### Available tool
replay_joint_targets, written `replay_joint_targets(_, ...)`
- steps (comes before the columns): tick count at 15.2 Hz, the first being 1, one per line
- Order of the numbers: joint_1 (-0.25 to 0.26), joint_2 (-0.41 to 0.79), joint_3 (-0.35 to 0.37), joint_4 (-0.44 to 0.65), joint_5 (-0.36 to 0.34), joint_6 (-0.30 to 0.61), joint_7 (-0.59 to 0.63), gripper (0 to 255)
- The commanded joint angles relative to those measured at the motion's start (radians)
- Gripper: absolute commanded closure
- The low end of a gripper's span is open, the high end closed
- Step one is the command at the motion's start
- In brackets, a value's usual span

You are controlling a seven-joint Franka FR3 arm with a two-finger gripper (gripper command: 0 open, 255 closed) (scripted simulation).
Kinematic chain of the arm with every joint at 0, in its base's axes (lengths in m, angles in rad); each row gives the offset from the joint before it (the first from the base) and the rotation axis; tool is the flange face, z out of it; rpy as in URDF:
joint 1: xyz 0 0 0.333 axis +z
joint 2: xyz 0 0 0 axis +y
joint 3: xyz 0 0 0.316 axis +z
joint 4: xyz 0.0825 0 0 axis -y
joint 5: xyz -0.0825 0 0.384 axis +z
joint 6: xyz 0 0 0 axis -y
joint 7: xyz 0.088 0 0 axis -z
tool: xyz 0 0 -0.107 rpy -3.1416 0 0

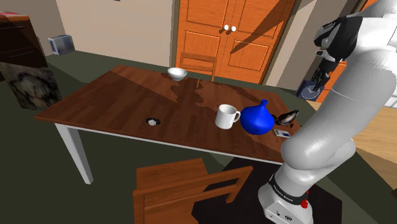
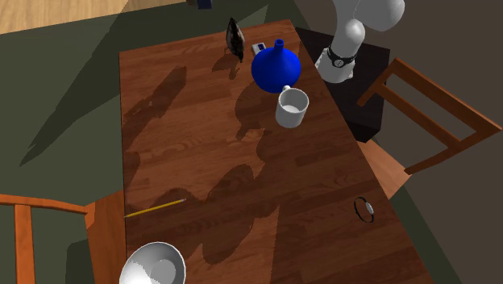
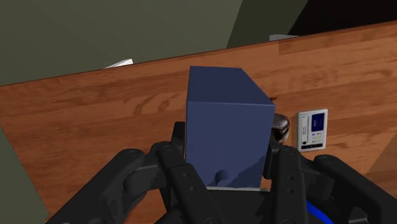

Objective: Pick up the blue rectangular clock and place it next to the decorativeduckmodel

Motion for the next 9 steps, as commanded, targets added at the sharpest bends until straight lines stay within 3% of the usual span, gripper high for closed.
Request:
replay_joint_targets(1, -0.001, 0.004, 0.000, -0.026, 0.004, 0.029, -0.004, 255)
replay_joint_targets(9, -0.005, 0.030, 0.002, -0.113, 0.028, 0.132, -0.022, 255)
